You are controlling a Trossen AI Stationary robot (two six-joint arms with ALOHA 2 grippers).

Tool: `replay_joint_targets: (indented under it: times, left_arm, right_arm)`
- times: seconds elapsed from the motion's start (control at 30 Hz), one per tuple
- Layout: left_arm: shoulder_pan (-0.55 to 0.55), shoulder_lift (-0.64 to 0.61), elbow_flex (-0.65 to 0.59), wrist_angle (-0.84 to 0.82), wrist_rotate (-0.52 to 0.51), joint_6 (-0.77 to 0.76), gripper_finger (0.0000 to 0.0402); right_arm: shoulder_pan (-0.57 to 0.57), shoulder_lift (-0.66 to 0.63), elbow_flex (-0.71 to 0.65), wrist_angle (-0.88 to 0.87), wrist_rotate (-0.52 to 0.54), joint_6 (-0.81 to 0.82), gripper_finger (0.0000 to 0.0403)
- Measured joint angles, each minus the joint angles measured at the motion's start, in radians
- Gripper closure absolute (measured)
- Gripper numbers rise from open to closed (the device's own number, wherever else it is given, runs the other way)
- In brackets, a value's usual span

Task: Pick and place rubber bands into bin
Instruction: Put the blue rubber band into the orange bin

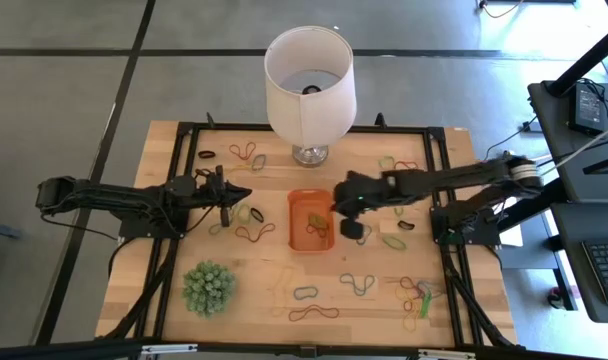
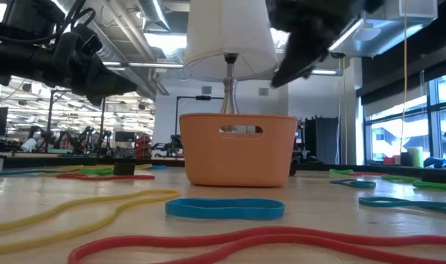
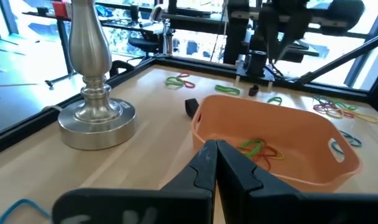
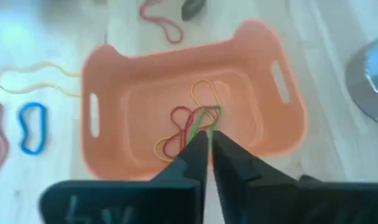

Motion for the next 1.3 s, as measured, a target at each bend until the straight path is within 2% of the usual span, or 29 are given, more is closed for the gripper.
replay_joint_targets:
  times: [0.1, 0.2, 0.33, 0.5, 0.63, 0.77, 0.97, 1.3]
  left_arm:
    - [0.000, -0.001, 0.000, 0.001, 0.008, -0.007, 0.0398]
    - [0.000, 0.000, 0.018, -0.032, 0.008, 0.005, 0.0398]
    - [-0.001, 0.021, 0.137, -0.272, -0.023, 0.001, 0.0399]
    - [-0.001, 0.095, 0.318, -0.546, -0.071, -0.003, 0.0400]
    - [-0.001, 0.152, 0.431, -0.674, -0.073, 0.004, 0.0400]
    - [-0.001, 0.213, 0.523, -0.759, -0.102, -0.018, 0.0399]
    - [-0.001, 0.316, 0.606, -0.832, -0.125, -0.037, 0.0400]
    - [0.000, 0.486, 0.720, -1.066, -0.125, -0.186, 0.0393]
  right_arm:
    - [0.000, -0.151, -0.138, 0.105, 0.019, 0.026, 0.0398]
    - [0.003, -0.282, -0.280, 0.202, 0.021, 0.063, 0.0391]
    - [0.020, -0.420, -0.489, 0.370, 0.030, 0.144, 0.0390]
    - [0.057, -0.507, -0.755, 0.729, 0.066, 0.173, 0.0399]
    - [0.060, -0.525, -0.893, 0.898, 0.067, 0.137, 0.0390]
    - [0.059, -0.530, -0.953, 0.923, 0.067, 0.121, 0.0387]
    - [0.059, -0.531, -0.959, 0.930, 0.067, 0.073, 0.0387]
    - [0.059, -0.529, -0.959, 0.920, 0.065, 0.077, 0.0386]
